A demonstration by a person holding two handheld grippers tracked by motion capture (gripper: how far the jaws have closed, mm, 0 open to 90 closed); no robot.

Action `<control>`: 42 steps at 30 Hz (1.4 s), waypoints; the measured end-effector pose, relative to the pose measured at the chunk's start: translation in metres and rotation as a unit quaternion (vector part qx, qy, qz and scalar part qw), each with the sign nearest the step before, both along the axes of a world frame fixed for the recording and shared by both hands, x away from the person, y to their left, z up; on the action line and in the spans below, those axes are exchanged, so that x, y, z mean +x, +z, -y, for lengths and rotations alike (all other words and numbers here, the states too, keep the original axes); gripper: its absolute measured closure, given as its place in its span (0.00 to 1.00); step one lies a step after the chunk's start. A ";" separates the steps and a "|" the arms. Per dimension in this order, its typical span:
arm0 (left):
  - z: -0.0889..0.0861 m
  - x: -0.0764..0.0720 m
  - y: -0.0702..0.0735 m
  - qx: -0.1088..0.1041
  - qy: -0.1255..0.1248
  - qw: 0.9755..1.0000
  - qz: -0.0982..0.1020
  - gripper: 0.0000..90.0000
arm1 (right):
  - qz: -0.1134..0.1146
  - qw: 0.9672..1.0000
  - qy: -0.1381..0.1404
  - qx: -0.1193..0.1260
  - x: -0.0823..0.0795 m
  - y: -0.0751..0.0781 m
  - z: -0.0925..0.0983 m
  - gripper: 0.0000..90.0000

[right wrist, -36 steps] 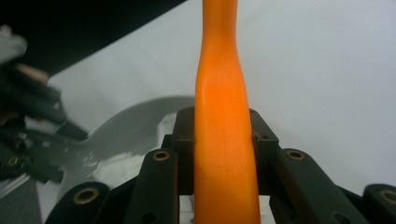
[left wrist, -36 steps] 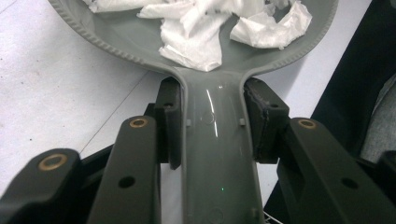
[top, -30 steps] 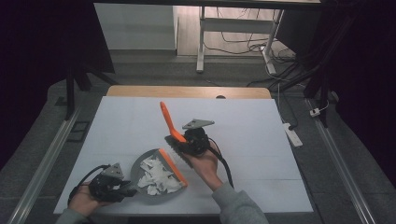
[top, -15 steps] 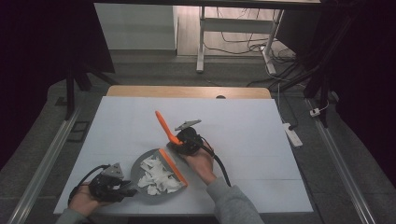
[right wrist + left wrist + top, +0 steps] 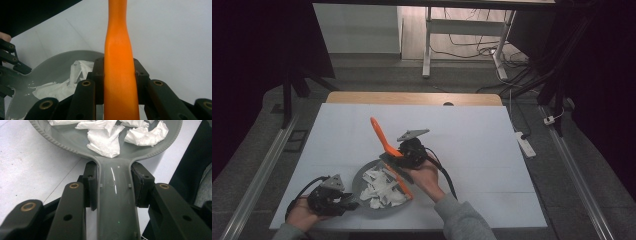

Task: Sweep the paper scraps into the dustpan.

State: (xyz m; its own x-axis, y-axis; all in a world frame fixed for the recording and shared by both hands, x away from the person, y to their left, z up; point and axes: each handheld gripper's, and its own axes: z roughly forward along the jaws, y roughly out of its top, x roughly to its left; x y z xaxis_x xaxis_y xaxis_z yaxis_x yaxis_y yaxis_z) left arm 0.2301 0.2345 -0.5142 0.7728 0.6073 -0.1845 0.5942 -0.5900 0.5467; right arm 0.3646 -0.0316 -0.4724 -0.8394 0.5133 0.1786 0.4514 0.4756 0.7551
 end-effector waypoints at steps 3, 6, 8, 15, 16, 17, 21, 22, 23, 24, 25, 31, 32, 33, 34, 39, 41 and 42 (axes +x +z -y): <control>0.001 0.000 -0.001 0.000 0.002 1.000 0.001 0.68 | 0.002 1.000 -0.005 -0.006 0.002 0.001 0.005 0.78; 0.000 0.000 -0.002 -0.003 0.008 1.000 0.003 0.68 | 0.008 1.000 -0.010 -0.009 0.002 0.002 0.010 0.78; 0.001 -0.001 -0.003 -0.004 0.010 1.000 0.005 0.68 | 0.009 1.000 -0.015 -0.005 0.002 0.003 0.014 0.78; 0.004 -0.001 -0.004 -0.008 0.025 1.000 0.012 0.69 | 0.016 0.999 -0.031 -0.009 0.004 0.005 0.033 0.78; 0.005 -0.001 -0.005 -0.009 0.026 1.000 0.016 0.69 | 0.017 0.999 -0.032 -0.008 0.004 0.004 0.035 0.78; 0.005 -0.001 -0.005 -0.010 0.027 0.999 0.018 0.69 | 0.016 0.999 -0.035 -0.008 0.004 0.004 0.039 0.78; 0.007 -0.001 -0.007 -0.013 0.032 0.999 0.024 0.69 | 0.018 0.999 -0.043 -0.003 0.004 0.004 0.048 0.78; 0.008 -0.001 -0.007 -0.013 0.033 0.999 0.026 0.69 | 0.018 0.999 -0.045 -0.002 0.003 0.004 0.050 0.78; 0.008 -0.001 -0.007 -0.012 0.034 0.999 0.029 0.69 | 0.018 0.999 -0.046 -0.002 0.003 0.005 0.051 0.78; 0.008 -0.001 -0.007 -0.012 0.036 0.999 0.031 0.69 | 0.018 0.999 -0.047 0.000 0.003 0.005 0.053 0.78; 0.009 -0.001 -0.007 -0.012 0.037 0.999 0.034 0.69 | 0.019 0.999 -0.047 0.000 0.002 0.005 0.055 0.78; 0.009 -0.001 -0.006 -0.010 0.044 0.998 0.039 0.69 | 0.028 0.998 -0.048 0.003 -0.001 0.007 0.061 0.78; 0.008 -0.001 -0.006 -0.011 0.043 0.998 0.039 0.69 | 0.029 0.998 -0.048 0.003 -0.001 0.007 0.063 0.78; 0.008 -0.001 -0.006 -0.012 0.045 0.998 0.041 0.69 | 0.028 0.998 -0.049 0.003 -0.001 0.007 0.064 0.78; 0.008 -0.001 -0.005 -0.013 0.046 0.998 0.042 0.69 | 0.029 0.998 -0.050 0.003 -0.001 0.007 0.066 0.78; 0.005 -0.002 -0.002 -0.021 0.055 0.997 0.051 0.69 | 0.029 0.998 -0.056 0.008 -0.002 0.008 0.073 0.78; 0.005 -0.002 -0.002 -0.022 0.060 0.997 0.054 0.69 | 0.033 0.998 -0.058 0.011 -0.003 0.009 0.077 0.78; 0.004 -0.002 -0.001 -0.023 0.061 0.996 0.054 0.69 | 0.034 0.998 -0.060 0.012 -0.004 0.009 0.079 0.78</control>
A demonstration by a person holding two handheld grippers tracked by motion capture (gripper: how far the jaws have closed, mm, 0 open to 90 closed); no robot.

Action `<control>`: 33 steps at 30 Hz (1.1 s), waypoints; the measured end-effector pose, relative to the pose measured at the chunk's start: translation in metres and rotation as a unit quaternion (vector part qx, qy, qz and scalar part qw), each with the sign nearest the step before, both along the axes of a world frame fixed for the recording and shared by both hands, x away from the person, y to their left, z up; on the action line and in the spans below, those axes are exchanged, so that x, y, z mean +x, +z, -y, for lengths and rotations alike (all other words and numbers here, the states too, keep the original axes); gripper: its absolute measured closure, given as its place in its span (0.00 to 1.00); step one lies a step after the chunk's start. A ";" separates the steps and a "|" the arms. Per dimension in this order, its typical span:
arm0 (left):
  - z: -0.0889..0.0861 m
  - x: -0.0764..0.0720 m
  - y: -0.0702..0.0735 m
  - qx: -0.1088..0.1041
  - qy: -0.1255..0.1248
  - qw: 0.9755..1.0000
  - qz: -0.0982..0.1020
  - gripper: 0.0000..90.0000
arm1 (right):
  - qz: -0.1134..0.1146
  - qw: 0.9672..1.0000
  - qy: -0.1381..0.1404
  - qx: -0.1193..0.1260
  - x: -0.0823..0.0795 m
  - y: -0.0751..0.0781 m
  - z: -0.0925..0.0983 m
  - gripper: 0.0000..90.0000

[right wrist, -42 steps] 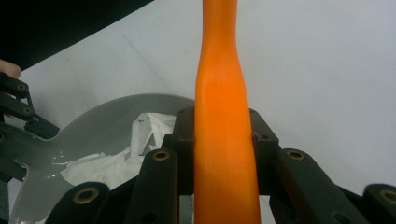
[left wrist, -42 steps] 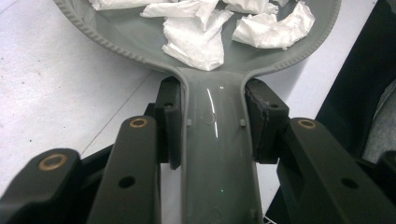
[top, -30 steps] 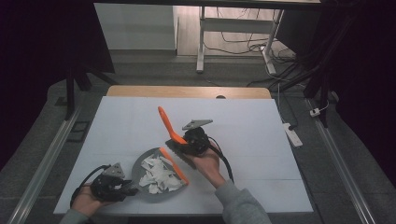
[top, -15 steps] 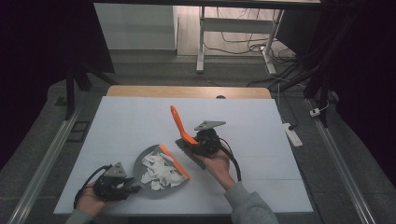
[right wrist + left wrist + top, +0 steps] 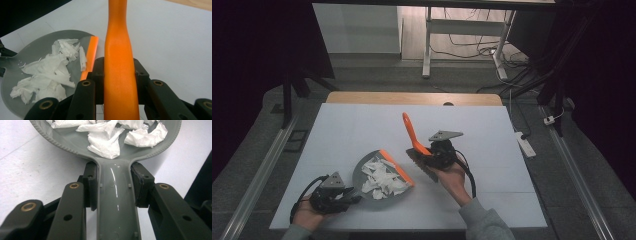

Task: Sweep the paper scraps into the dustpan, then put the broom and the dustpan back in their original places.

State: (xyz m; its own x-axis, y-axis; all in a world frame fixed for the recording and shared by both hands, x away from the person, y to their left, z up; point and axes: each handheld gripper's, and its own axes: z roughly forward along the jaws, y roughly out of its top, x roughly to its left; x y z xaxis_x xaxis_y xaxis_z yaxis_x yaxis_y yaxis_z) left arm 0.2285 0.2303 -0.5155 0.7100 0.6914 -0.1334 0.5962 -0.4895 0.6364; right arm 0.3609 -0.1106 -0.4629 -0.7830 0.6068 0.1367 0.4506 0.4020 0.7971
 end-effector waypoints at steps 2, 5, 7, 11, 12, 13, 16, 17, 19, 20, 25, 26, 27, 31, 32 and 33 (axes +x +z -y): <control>-0.001 0.000 0.001 -0.004 0.007 1.000 0.003 0.69 | 0.002 1.000 -0.003 0.005 -0.001 0.002 0.005 0.78; -0.002 0.000 0.003 -0.015 0.019 1.000 0.005 0.69 | 0.002 1.000 -0.011 0.013 -0.003 0.004 0.016 0.78; -0.003 -0.001 0.005 -0.020 0.028 0.999 0.008 0.69 | 0.004 1.000 -0.015 0.016 -0.004 0.006 0.024 0.78; -0.005 0.000 0.008 -0.027 0.056 0.998 0.015 0.69 | 0.005 0.999 -0.022 0.028 -0.008 0.010 0.039 0.78; -0.005 0.000 0.009 -0.031 0.063 0.997 0.016 0.69 | 0.005 0.999 -0.023 0.029 -0.009 0.011 0.043 0.78; -0.006 0.000 0.010 -0.034 0.070 0.997 0.016 0.69 | 0.005 0.999 -0.022 0.031 -0.010 0.012 0.046 0.78; -0.007 0.000 0.011 -0.038 0.090 0.995 0.018 0.69 | 0.003 0.999 -0.021 0.040 -0.013 0.013 0.056 0.78; -0.008 0.001 0.011 -0.039 0.096 0.994 0.019 0.69 | 0.002 0.999 -0.019 0.041 -0.014 0.013 0.058 0.78; -0.009 0.001 0.012 -0.042 0.110 0.993 0.021 0.69 | 0.002 0.999 -0.017 0.037 -0.017 0.013 0.063 0.78; -0.009 0.001 0.012 -0.044 0.113 0.992 0.021 0.69 | 0.001 0.999 -0.017 0.036 -0.019 0.012 0.067 0.78; -0.011 0.001 0.014 -0.051 0.138 0.989 0.026 0.69 | -0.004 0.999 -0.022 0.038 -0.023 0.010 0.078 0.78; -0.011 0.002 0.014 -0.054 0.143 0.988 0.026 0.69 | -0.002 0.999 -0.022 0.037 -0.024 0.009 0.081 0.78; -0.011 0.002 0.014 -0.055 0.149 0.987 0.026 0.69 | -0.005 0.999 -0.025 0.039 -0.025 0.008 0.084 0.78; -0.010 0.002 0.014 -0.056 0.166 0.984 0.026 0.69 | -0.007 0.999 -0.027 0.037 -0.027 0.004 0.092 0.78; -0.009 0.002 0.014 -0.056 0.173 0.983 0.027 0.69 | -0.007 0.999 -0.027 0.036 -0.027 0.003 0.093 0.78; -0.009 0.003 0.014 -0.056 0.176 0.983 0.026 0.69 | -0.008 0.999 -0.027 0.031 -0.028 0.003 0.095 0.78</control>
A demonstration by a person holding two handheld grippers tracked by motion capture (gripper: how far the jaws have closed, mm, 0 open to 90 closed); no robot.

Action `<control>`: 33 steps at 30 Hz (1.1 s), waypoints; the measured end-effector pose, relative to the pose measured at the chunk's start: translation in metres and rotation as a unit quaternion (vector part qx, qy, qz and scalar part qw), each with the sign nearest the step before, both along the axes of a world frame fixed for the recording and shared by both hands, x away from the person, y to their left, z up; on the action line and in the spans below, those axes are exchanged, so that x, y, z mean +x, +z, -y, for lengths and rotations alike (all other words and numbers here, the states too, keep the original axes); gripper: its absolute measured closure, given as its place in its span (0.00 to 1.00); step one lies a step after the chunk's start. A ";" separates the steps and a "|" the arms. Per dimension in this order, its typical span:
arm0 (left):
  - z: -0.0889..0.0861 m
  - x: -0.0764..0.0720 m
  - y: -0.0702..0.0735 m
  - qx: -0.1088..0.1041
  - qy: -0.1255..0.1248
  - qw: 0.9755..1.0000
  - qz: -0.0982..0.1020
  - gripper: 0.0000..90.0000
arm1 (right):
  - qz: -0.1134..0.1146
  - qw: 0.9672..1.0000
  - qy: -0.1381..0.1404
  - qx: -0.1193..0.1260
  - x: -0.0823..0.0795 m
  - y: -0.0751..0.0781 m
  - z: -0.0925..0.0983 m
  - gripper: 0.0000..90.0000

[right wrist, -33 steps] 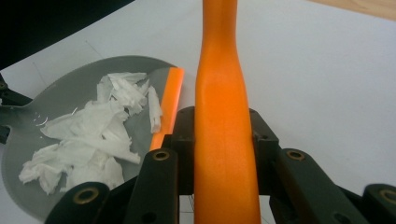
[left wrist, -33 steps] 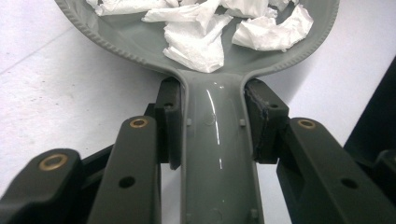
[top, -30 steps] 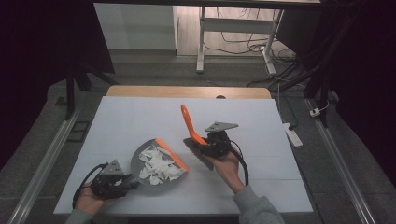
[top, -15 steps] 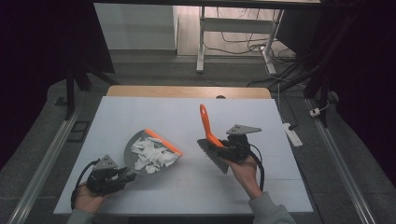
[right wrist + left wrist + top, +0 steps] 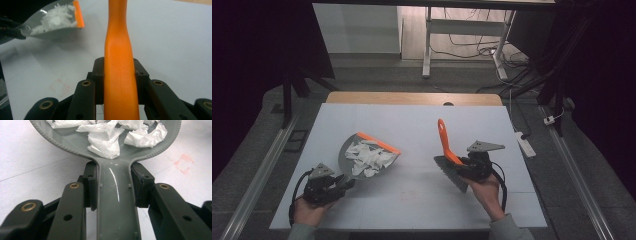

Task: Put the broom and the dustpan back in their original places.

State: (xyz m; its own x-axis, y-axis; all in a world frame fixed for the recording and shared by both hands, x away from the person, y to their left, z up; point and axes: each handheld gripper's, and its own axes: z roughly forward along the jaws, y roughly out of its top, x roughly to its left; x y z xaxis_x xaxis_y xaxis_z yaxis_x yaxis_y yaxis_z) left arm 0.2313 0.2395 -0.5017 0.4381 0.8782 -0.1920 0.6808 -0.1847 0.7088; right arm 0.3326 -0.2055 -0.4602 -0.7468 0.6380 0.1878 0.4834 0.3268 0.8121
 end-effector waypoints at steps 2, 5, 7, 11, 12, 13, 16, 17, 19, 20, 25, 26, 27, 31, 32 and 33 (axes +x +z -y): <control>0.001 0.000 -0.001 0.000 0.012 1.000 0.000 0.69 | -0.001 1.000 0.001 -0.003 -0.001 -0.001 0.003 0.78; 0.002 0.000 -0.002 0.000 0.032 0.999 -0.005 0.69 | -0.010 1.000 0.003 -0.001 -0.003 -0.002 0.010 0.78; 0.004 0.000 -0.003 0.000 0.047 0.999 -0.007 0.69 | -0.017 1.000 0.005 0.004 -0.005 -0.003 0.015 0.78; 0.011 0.001 -0.004 0.011 0.064 0.998 -0.005 0.69 | -0.030 1.000 0.007 0.004 -0.008 -0.005 0.025 0.78; 0.012 0.002 -0.004 0.011 0.070 0.998 -0.004 0.69 | -0.034 0.999 0.007 0.004 -0.008 -0.006 0.027 0.78; 0.013 0.004 -0.004 0.010 0.074 0.997 -0.005 0.69 | -0.038 0.999 0.008 0.002 -0.009 -0.007 0.029 0.78; 0.016 0.008 -0.006 0.011 0.082 0.997 -0.007 0.68 | -0.045 0.999 0.006 0.000 -0.010 -0.009 0.034 0.78; 0.017 0.009 -0.007 0.012 0.087 0.996 -0.008 0.69 | -0.047 0.999 0.005 0.000 -0.010 -0.009 0.036 0.78; 0.018 0.011 -0.009 0.012 0.093 0.996 -0.010 0.69 | -0.052 0.999 0.002 0.000 -0.010 -0.009 0.040 0.78; 0.018 0.012 -0.010 0.012 0.096 0.995 -0.011 0.68 | -0.054 0.999 0.002 0.000 -0.009 -0.010 0.043 0.78; 0.017 0.018 -0.011 0.007 0.113 0.993 -0.015 0.68 | -0.064 0.998 0.002 -0.001 -0.010 -0.012 0.051 0.78; 0.017 0.019 -0.012 0.007 0.117 0.993 -0.016 0.69 | -0.067 0.998 0.001 -0.001 -0.011 -0.012 0.053 0.78; 0.017 0.020 -0.012 0.008 0.122 0.992 -0.017 0.69 | -0.070 0.998 0.001 0.001 -0.011 -0.012 0.054 0.78; 0.016 0.024 -0.014 0.002 0.136 0.991 -0.020 0.68 | -0.077 0.997 0.004 -0.001 -0.011 -0.013 0.056 0.78; 0.017 0.024 -0.015 0.002 0.140 0.990 -0.020 0.68 | -0.079 0.997 0.005 -0.002 -0.011 -0.013 0.056 0.78; 0.016 0.025 -0.015 0.001 0.142 0.990 -0.021 0.68 | -0.080 0.997 0.006 -0.002 -0.011 -0.014 0.055 0.78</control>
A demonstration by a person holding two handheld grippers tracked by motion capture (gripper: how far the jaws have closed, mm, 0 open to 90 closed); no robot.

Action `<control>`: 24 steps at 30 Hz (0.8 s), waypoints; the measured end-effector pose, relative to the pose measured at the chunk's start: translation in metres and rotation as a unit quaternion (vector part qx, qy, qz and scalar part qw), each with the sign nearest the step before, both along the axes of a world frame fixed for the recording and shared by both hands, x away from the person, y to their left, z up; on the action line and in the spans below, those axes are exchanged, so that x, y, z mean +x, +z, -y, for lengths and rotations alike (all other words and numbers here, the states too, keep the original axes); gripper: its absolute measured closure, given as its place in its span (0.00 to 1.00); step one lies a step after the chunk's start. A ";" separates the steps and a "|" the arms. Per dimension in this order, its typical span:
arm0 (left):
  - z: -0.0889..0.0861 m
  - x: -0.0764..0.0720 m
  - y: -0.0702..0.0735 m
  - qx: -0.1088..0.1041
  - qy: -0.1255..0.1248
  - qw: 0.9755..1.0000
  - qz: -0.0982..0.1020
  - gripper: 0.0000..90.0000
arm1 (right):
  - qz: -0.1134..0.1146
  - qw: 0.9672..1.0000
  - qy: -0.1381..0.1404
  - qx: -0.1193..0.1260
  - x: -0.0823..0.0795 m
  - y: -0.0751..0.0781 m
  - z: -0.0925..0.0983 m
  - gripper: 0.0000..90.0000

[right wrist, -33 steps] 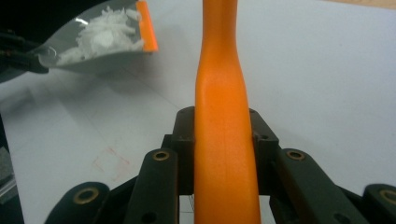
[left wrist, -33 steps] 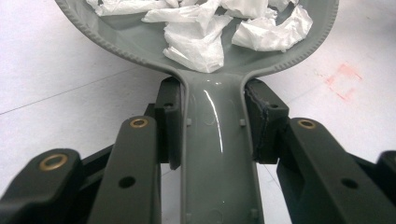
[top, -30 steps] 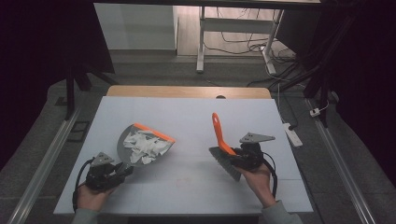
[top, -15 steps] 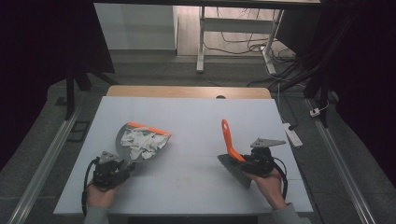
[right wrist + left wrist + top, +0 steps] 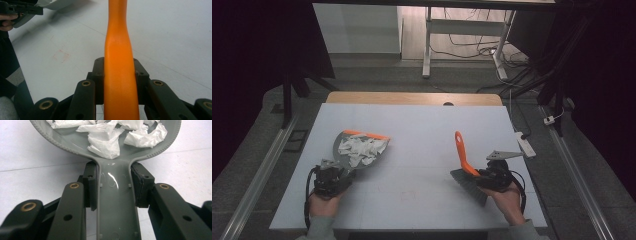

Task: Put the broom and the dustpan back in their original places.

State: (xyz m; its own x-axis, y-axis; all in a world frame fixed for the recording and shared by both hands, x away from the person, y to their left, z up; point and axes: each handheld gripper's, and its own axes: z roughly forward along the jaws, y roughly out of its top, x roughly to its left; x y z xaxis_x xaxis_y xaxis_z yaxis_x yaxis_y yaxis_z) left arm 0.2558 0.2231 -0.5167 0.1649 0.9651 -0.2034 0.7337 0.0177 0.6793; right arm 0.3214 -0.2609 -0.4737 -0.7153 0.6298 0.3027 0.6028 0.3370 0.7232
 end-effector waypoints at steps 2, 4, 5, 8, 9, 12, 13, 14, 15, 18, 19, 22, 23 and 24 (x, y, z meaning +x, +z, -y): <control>0.000 0.001 -0.001 -0.001 0.009 1.000 -0.001 0.68 | -0.004 1.000 0.002 -0.002 0.000 -0.001 -0.001 0.78; 0.000 0.002 -0.002 -0.002 0.015 1.000 -0.004 0.68 | -0.008 1.000 0.004 -0.005 0.001 -0.002 -0.002 0.78; 0.000 0.003 -0.002 -0.002 0.016 1.000 -0.004 0.68 | -0.010 1.000 0.005 -0.005 0.001 -0.003 -0.002 0.78; 0.000 0.005 -0.004 -0.002 0.022 1.000 -0.007 0.68 | -0.016 1.000 0.006 -0.007 0.003 -0.005 -0.003 0.78; 0.000 0.005 -0.004 -0.003 0.022 1.000 -0.008 0.68 | -0.019 1.000 0.006 -0.007 0.004 -0.006 -0.003 0.78; 0.001 0.007 -0.005 -0.001 0.023 1.000 -0.010 0.68 | -0.025 1.000 0.005 -0.011 0.006 -0.009 -0.002 0.78; 0.001 0.008 -0.006 -0.001 0.024 1.000 -0.011 0.68 | -0.029 1.000 0.003 -0.012 0.007 -0.010 -0.002 0.78; 0.001 0.008 -0.006 -0.001 0.025 1.000 -0.012 0.68 | -0.031 0.999 -0.002 -0.015 0.009 -0.011 -0.001 0.78; 0.001 0.009 -0.007 -0.002 0.027 1.000 -0.012 0.68 | -0.034 0.999 -0.004 -0.015 0.010 -0.012 0.000 0.78; 0.000 0.011 -0.008 -0.002 0.030 0.999 -0.016 0.68 | -0.041 0.999 -0.016 -0.018 0.014 -0.016 0.003 0.78; 0.000 0.011 -0.009 -0.002 0.029 0.999 -0.017 0.68 | -0.044 0.999 -0.020 -0.016 0.015 -0.017 0.005 0.78; 0.000 0.012 -0.009 -0.002 0.032 0.999 -0.018 0.68 | -0.046 0.998 -0.029 -0.015 0.018 -0.019 0.007 0.78; 0.000 0.013 -0.009 -0.002 0.031 0.999 -0.018 0.68 | -0.047 0.998 -0.031 -0.016 0.019 -0.020 0.007 0.78; 0.000 0.014 -0.010 -0.002 0.031 0.999 -0.020 0.68 | -0.046 0.998 -0.032 -0.018 0.020 -0.020 0.007 0.78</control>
State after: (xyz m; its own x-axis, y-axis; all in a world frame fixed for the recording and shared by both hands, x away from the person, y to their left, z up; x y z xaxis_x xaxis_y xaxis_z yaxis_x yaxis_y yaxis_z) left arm 0.2694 0.2231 -0.5263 0.0967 0.9723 -0.2130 0.7570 0.0671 0.6499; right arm 0.3414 -0.2680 -0.4942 -0.6428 0.6852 0.3425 0.6879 0.3196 0.6516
